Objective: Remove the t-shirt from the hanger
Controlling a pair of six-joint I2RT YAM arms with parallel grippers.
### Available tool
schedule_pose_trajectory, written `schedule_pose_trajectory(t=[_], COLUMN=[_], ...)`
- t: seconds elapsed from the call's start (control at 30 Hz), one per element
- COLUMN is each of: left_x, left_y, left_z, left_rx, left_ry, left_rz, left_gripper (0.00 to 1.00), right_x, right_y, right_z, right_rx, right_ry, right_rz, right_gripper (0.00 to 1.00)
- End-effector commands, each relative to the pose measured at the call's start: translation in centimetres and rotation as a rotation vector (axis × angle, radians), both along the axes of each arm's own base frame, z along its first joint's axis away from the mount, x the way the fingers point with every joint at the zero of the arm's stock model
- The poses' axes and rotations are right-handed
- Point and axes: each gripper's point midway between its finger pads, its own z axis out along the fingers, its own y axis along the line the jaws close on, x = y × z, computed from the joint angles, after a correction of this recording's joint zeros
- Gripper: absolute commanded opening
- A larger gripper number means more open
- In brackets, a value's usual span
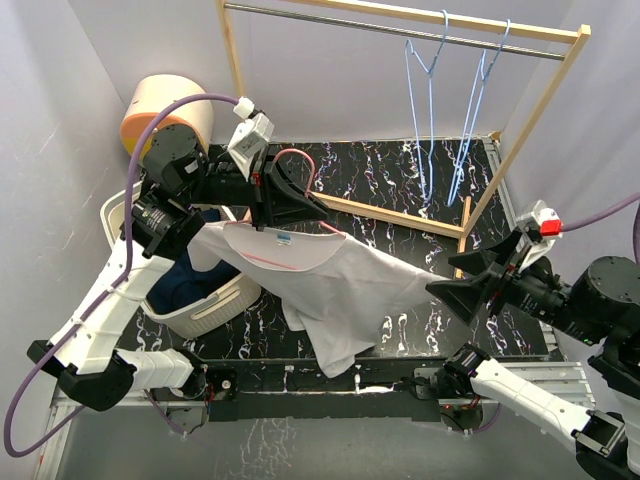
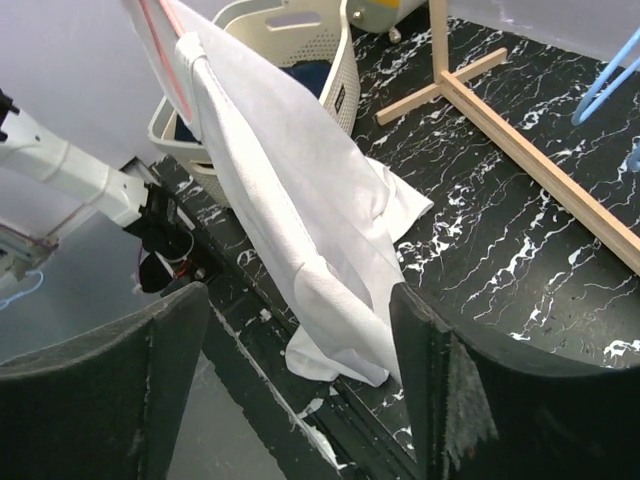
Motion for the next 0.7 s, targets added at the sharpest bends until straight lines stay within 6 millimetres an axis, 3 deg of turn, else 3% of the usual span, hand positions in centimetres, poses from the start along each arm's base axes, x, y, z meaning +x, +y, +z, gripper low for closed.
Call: schedule_pose_trajectory(t=[0.0, 0.17, 0.23, 0.3, 0.37, 0.43, 0.5, 0.67], left_x=[-2.0, -2.3, -2.4, -2.3, -2.0, -1.7, -1.2, -0.7], left_y=[1.3, 1.5, 1.5, 1.6, 1.7, 1.8, 2.1, 3.1], left_z=[2.6, 3.2, 3.3, 3.3, 3.2, 2.9, 2.7, 2.7], left_rx=[-0.05, -0.067, -0.07, -0.065, -0.057, -0.044, -0.032, -0.022], left_ry=[-0.073, -0.08, -0.082, -0.086, -0.095, -0.103, -0.117, -0.149], left_rz=[-0.021, -0.024, -0.024, -0.016, 0.009, 0.043, 0.088, 0.194], left_gripper=[0.0, 0.0, 0.0, 0.0, 0.0, 0.0, 0.0, 0.0], right_x=[0.0, 0.3, 0.3, 0.1, 0.2, 0.6, 1.1, 3.3], right_y=[2.1, 3.9, 4.4, 4.8, 4.7, 4.3, 3.6, 0.4], right_z=[-1.0, -5.0, -5.7, -6.2, -6.7, -7.0, -7.4, -7.0], right_rx=[-0.051, -0.122, -0.129, -0.134, -0.149, -0.164, -0.179, -0.192], right_ry=[0.0, 0.089, 0.099, 0.107, 0.116, 0.121, 0.125, 0.111], right_rz=[0.115, 0.193, 0.217, 0.246, 0.238, 0.206, 0.151, -0.08], right_gripper=[0.78, 0.8, 0.76, 0.59, 0.29, 0.13, 0.08, 0.08])
